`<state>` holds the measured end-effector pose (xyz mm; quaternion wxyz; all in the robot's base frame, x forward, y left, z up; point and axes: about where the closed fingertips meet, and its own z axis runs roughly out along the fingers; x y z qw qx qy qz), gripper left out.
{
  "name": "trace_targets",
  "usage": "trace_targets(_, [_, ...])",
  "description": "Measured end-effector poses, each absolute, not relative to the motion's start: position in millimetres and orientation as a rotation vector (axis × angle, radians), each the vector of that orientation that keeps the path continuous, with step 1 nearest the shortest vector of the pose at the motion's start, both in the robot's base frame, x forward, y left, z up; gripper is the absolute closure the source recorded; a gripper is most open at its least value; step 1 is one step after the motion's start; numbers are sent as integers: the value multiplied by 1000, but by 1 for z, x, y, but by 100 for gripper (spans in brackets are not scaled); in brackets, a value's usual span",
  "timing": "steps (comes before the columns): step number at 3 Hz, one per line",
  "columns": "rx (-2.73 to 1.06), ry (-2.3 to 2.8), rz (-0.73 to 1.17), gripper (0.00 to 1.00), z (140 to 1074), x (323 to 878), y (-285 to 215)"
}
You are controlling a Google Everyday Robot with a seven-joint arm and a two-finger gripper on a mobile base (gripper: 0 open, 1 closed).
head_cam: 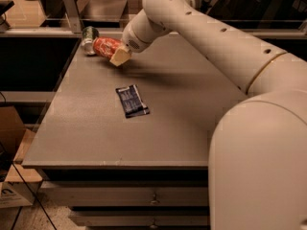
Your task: Move coke can near green can
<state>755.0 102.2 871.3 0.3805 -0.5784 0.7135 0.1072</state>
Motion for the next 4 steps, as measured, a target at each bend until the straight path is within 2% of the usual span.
trace_targets(2, [-1449,1863,253,13,858,778,116])
trace_targets(3, [-1452,1864,255,0,856,778,118])
trace_targets(4, [-1453,1864,256,0,856,778,118])
